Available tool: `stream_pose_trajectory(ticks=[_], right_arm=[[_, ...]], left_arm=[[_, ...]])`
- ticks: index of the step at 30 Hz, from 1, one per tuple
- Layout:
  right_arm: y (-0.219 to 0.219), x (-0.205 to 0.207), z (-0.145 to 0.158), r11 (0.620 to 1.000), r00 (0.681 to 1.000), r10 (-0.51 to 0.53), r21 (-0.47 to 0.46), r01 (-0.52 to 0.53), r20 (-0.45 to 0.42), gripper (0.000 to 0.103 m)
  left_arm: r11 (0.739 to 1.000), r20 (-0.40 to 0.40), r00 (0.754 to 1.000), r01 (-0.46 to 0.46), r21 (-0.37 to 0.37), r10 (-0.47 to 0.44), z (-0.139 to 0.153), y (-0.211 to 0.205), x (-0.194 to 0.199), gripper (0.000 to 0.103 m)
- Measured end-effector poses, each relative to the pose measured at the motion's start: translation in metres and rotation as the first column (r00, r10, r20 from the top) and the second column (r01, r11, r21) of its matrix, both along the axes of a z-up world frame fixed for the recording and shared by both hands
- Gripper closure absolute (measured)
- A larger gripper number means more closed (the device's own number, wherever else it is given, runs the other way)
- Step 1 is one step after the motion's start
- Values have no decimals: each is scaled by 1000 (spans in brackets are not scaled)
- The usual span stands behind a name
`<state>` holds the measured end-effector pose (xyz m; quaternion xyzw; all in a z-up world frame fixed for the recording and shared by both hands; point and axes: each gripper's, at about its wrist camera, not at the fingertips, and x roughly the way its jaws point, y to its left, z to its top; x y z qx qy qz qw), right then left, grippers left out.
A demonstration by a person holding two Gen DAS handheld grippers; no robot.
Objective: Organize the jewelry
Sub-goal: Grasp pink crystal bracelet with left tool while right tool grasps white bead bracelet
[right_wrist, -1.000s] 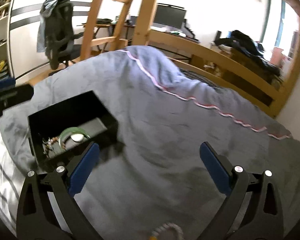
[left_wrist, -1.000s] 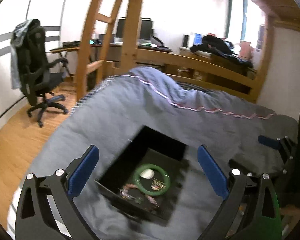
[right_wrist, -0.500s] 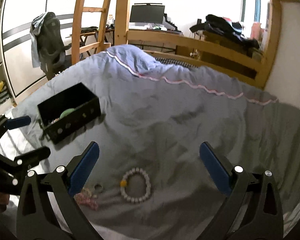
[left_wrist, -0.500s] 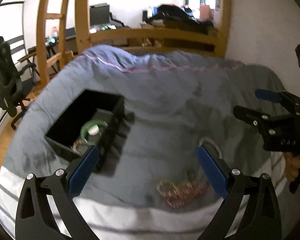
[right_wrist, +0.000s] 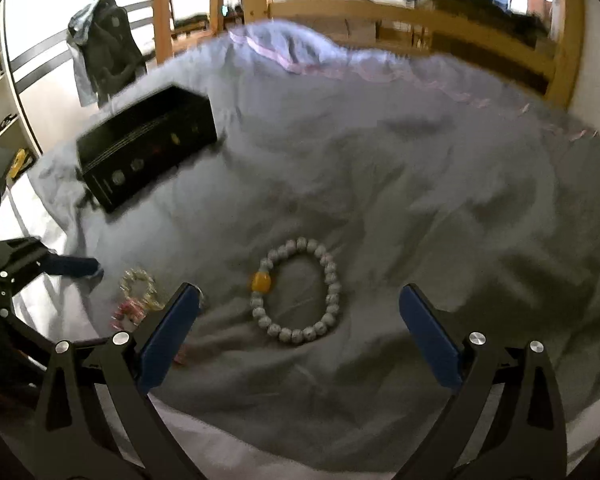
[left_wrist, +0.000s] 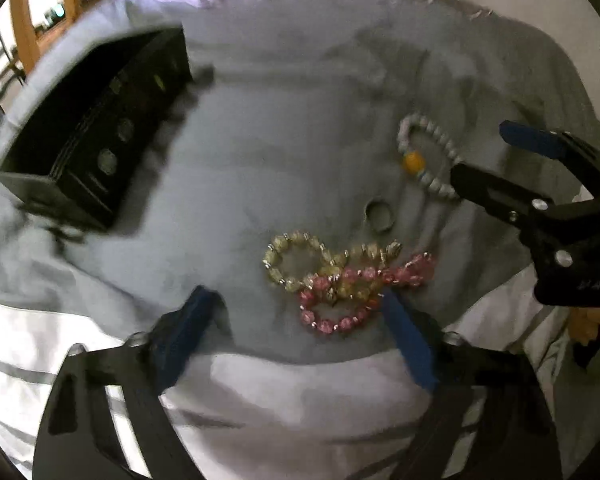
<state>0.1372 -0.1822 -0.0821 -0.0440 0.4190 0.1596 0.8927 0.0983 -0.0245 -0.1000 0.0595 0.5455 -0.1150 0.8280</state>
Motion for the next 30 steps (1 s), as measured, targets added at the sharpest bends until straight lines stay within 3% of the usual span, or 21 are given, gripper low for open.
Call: stream_pose_trajectory(ticks=[4,6,11,16,22,30], right_arm=[[6,17,-25,999,996,17,-27,-20,-87,5],[7,21,-34,999,994,20,-41,-24,-107,18],[3,22,-27,999,998,12,-45,-14,-60,63],[-4,22,-17,1000,999,-20,-25,19,-25,85],[-10,20,-5,999,999,-33,16,33,21,94],[-12,16,5,998,997,-20,58,16,73,94]], left_arm=[[999,1,1000,0,-33,0,-2,1,10,34],[999,1,1000,-7,-49,7,-2,3,15,47],[994,-1,999,-40,-98,40,0,12,27,73],[994,32,999,-27,-106,31,7,13,25,85],[991,63,997,-35,-129,43,17,16,23,88],[981,107,989,-79,-175,99,33,36,34,92]])
